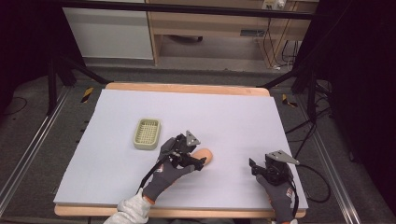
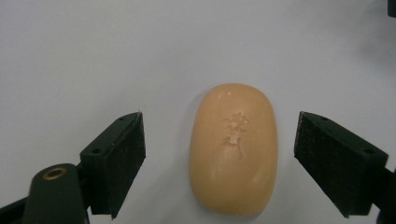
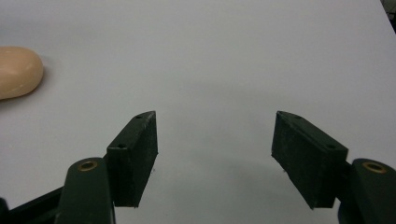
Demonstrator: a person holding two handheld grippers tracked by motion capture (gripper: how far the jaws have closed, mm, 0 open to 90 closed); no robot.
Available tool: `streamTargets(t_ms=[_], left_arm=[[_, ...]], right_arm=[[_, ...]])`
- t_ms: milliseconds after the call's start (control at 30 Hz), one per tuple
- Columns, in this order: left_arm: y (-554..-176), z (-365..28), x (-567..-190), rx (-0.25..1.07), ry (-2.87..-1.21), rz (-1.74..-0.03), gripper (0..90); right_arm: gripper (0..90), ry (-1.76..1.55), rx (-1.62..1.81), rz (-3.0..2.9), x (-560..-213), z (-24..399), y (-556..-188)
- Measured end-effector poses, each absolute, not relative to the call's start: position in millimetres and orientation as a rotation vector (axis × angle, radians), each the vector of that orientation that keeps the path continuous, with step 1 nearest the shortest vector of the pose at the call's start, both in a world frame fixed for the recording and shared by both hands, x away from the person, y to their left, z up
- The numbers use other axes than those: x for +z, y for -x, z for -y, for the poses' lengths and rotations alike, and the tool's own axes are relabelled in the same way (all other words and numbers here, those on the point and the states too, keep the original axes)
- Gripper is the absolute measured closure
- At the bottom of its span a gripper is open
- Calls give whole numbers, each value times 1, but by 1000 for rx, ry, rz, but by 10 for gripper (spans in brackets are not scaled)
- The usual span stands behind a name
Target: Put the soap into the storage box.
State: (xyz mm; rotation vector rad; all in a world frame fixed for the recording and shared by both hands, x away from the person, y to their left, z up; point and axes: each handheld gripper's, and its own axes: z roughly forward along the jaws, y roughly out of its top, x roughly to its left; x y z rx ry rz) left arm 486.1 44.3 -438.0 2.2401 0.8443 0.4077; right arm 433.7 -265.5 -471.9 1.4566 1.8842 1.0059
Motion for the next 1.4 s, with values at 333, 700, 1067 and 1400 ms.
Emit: streamTargets(t_ms=[333,700,1067,1400], left_arm=[[-491,-35,-447,381,-2277,-845,151],[-495,-30,-455,365,-2309,-848,151],[-499,-27,-463,355,-2342,-858,163],[-501,-22,-469,348,-2375,-851,189]], right_arm=[[332,-1454,1000,-1885,-472,265,-434],[345,-1454,1002,-1890,-472,265,-434],[354,-1447,998,-1893,-473,265,-434],[357,-1449,1000,-1895,-473,265,-434]])
